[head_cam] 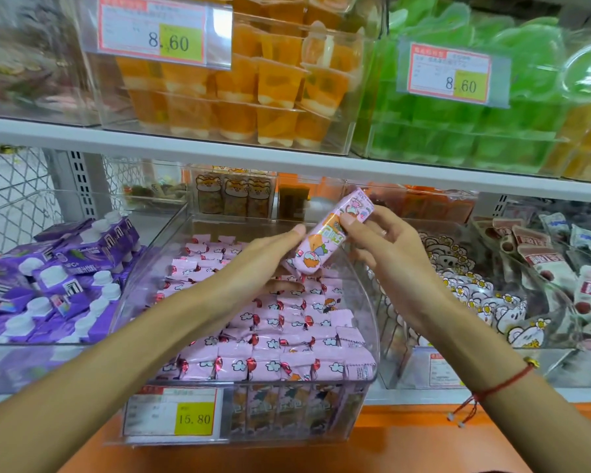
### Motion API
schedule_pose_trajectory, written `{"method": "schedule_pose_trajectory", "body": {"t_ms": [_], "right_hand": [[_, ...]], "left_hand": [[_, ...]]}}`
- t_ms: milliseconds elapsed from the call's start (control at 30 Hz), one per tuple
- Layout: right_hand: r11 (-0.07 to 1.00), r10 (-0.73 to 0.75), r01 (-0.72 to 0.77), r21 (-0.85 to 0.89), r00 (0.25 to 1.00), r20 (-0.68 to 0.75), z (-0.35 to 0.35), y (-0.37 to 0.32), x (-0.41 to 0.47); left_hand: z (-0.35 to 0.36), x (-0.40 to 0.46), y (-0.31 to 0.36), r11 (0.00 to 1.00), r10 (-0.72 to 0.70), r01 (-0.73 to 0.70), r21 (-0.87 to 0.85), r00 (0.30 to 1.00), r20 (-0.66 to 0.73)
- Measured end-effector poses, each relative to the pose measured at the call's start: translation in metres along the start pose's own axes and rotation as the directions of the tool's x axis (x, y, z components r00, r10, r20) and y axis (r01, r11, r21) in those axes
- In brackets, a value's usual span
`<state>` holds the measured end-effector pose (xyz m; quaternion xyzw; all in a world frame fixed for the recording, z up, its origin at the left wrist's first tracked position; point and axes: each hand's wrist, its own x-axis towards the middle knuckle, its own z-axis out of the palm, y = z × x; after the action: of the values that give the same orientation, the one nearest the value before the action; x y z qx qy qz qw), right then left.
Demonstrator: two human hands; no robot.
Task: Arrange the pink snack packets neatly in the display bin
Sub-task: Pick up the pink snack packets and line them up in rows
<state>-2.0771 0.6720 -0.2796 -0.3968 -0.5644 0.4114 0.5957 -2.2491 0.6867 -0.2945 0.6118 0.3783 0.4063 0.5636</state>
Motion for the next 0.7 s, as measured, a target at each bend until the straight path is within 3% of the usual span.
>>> {"method": "schedule_pose_trajectory", "body": {"t_ms": [100,267,367,433,533,633,700], "right_hand": [[0.999,-0.039,0.040,0.028,0.997,-0.060,0.000,-0.002,-0.001],[0.997,0.006,0.001,0.083,0.996,-0.091,-0.005,-0.006,-0.002],[0.992,0.030,-0.032,-0.119,0.999,-0.022,-0.008,-0.006,-0.004],[0.941,-0.034,0.034,-0.338,0.999,0.008,-0.010,-0.007,-0.005],[0.778,-0.203,0.198,-0.597,0.977,0.059,-0.013,-0.013,-0.007],[0.738,-0.286,0.333,-0.587,0.942,0.176,-0.008,-0.021,-0.009],[0.656,-0.291,0.399,-0.640,0.917,0.274,-0.001,-0.021,-0.011]], "left_hand": [[-0.001,0.000,-0.001,1.000,0.001,-0.002,-0.031,0.999,-0.033],[-0.007,-0.004,-0.003,0.977,0.210,-0.206,0.055,0.975,-0.069],[-0.011,-0.003,0.002,0.955,0.288,-0.294,-0.047,0.952,-0.105],[-0.012,-0.004,0.006,0.936,0.333,-0.343,-0.085,0.936,-0.115],[-0.013,-0.006,0.012,0.894,0.445,-0.430,0.125,0.884,-0.143],[-0.009,-0.007,0.012,0.817,0.532,-0.472,0.331,0.839,-0.115],[-0.005,-0.007,0.009,0.789,0.557,-0.484,0.379,0.823,-0.109]]}}
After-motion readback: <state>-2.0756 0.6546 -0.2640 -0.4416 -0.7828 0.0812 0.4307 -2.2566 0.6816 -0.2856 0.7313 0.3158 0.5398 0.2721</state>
